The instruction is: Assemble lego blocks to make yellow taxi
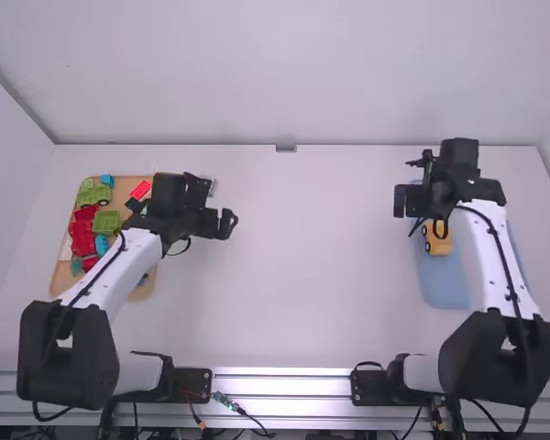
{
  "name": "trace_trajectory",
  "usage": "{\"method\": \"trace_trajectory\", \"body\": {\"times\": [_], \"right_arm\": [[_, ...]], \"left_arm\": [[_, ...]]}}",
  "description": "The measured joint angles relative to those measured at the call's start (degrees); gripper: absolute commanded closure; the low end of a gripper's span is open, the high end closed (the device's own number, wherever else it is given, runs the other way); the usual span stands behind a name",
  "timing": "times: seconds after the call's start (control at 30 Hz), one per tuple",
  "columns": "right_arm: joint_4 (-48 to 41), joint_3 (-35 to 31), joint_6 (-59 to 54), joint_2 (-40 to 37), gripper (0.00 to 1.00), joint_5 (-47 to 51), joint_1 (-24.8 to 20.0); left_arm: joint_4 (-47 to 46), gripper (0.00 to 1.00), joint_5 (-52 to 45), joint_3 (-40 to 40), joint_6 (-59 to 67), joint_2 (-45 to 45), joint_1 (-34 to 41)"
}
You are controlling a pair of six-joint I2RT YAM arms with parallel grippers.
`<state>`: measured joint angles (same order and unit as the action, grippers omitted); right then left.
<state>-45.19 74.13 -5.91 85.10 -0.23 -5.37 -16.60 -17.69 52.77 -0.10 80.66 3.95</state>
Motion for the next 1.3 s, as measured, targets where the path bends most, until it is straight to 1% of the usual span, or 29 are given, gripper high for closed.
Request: {"method": "trace_trajectory", "body": {"times": [0.1, 0.23, 0.33, 0.57, 0.67, 0.73, 1.0, 1.1, 1.17, 1.27, 1.3], "right_arm": [[1.77, -0.50, 1.18, -1.33, 0.06, -0.09, 2.73], [4.15, -2.73, 3.21, -4.04, 0.11, 0.04, 4.57], [6.25, -4.90, 4.42, -6.38, 0.15, -0.04, 5.42], [11.80, -10.43, 5.53, -11.82, 0.26, 0.00, 5.51], [15.41, -14.01, 5.57, -15.41, 0.32, 0.11, 5.46], [17.29, -15.87, 5.53, -17.38, 0.36, -0.02, 5.44], [27.08, -25.55, 5.66, -27.32, 0.53, 0.07, 5.46], [31.54, -29.92, 5.70, -31.74, 0.61, 0.11, 5.46], [33.44, -31.91, 5.62, -33.77, 0.64, 0.07, 5.46], [38.40, -36.89, 5.66, -38.93, 0.73, 0.02, 5.46], [39.19, -37.66, 5.73, -39.69, 0.74, 0.00, 5.46]], "left_arm": [[1.01, 0.06, 1.53, 0.46, -0.13, -1.99, -0.74], [3.61, 0.11, 4.09, -1.44, -0.13, -4.70, -3.28], [5.66, 0.15, 6.40, -3.98, -0.13, -6.86, -4.00], [11.56, 0.27, 11.37, -9.97, -0.13, -12.41, -4.00], [15.52, 0.34, 14.51, -13.79, -0.11, -16.59, -4.00], [16.46, 0.37, 15.43, -15.52, -0.11, -18.58, -4.00], [16.50, 0.55, 16.98, -26.01, -0.13, -28.83, -4.00], [16.50, 0.64, 17.05, -30.51, -0.11, -33.51, -3.98], [16.50, 0.67, 17.18, -32.44, -0.13, -35.60, -4.00], [16.50, 0.75, 17.40, -37.35, -0.11, -40.65, -4.00], [16.50, 0.76, 17.38, -37.97, -0.13, -41.24, -4.00]]}}
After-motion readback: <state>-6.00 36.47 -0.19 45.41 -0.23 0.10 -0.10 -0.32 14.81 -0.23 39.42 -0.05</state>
